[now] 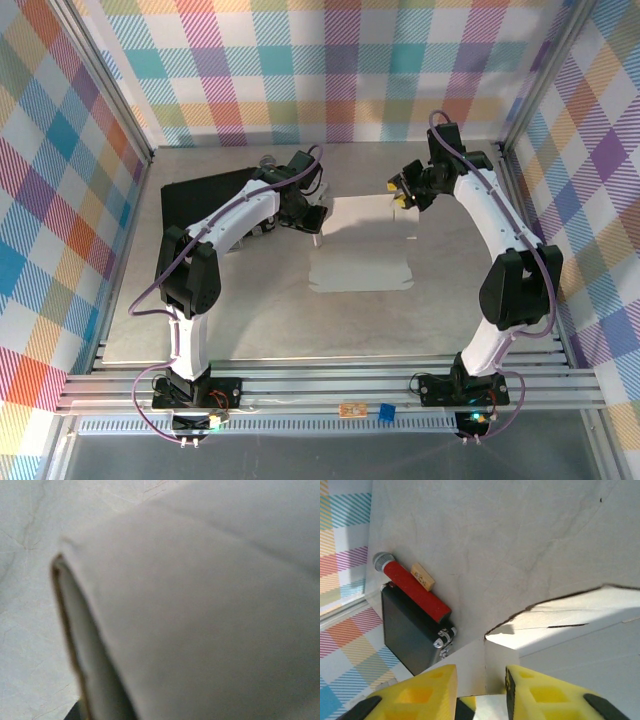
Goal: Fold the paper box
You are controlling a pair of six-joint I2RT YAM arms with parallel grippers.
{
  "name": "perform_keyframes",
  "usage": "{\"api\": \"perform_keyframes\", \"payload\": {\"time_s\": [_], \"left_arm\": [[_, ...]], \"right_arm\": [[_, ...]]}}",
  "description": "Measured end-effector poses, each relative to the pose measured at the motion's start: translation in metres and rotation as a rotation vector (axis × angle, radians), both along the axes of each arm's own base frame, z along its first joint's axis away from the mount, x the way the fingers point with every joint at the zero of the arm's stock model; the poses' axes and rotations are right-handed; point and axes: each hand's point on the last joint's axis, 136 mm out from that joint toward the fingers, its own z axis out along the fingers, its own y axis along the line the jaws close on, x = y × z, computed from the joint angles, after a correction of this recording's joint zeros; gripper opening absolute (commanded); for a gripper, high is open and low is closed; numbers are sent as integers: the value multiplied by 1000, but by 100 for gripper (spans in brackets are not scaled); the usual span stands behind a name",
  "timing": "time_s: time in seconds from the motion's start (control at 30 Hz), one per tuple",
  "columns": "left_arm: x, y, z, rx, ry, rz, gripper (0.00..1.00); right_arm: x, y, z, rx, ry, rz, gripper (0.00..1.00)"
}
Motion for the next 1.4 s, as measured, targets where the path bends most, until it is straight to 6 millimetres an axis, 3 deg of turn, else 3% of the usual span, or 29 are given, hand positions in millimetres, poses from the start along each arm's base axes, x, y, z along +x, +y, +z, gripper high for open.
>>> {"api": "perform_keyframes", "payload": {"time_s": [0.17, 0.3, 0.33, 0.4, 0.47, 0.63, 0.7, 0.77, 0.83, 1.03, 1.17, 1.4], "left_arm": [[0, 1, 0, 4, -1, 2, 0], [0, 2, -1, 12, -1, 8, 0], [0, 3, -1, 15, -1, 9, 0], [0, 3, -1, 14, 0, 12, 0], [0, 3, -1, 13, -1, 13, 0], [0, 3, 0, 12, 0, 17, 0], [0, 3, 0, 10, 0, 20, 0], [1, 3, 2, 8, -1, 24, 0], [1, 3, 3, 6, -3, 27, 0], [3, 2, 7, 0, -11, 28, 0], [5, 1, 11, -6, -21, 28, 0], [5, 1, 11, -7, -22, 28, 0]], "right_arm": [[3, 1, -5, 28, 15, -41, 0], [6, 2, -12, 53, 30, -84, 0], [7, 2, -13, 59, 33, -93, 9], [8, 3, -12, 70, 33, -102, 36], [8, 1, -10, 69, 26, -104, 49], [-1, -25, 16, 34, -81, -100, 44], [-18, -47, 22, 17, -127, -126, 35], [-39, -66, 19, -3, -156, -144, 32], [-59, -76, 1, -13, -159, -147, 36], [-86, -61, -83, -5, -13, -35, 40], [-79, -52, -95, 5, -17, 33, 40], [-56, -43, -97, -9, -80, 104, 35]]}}
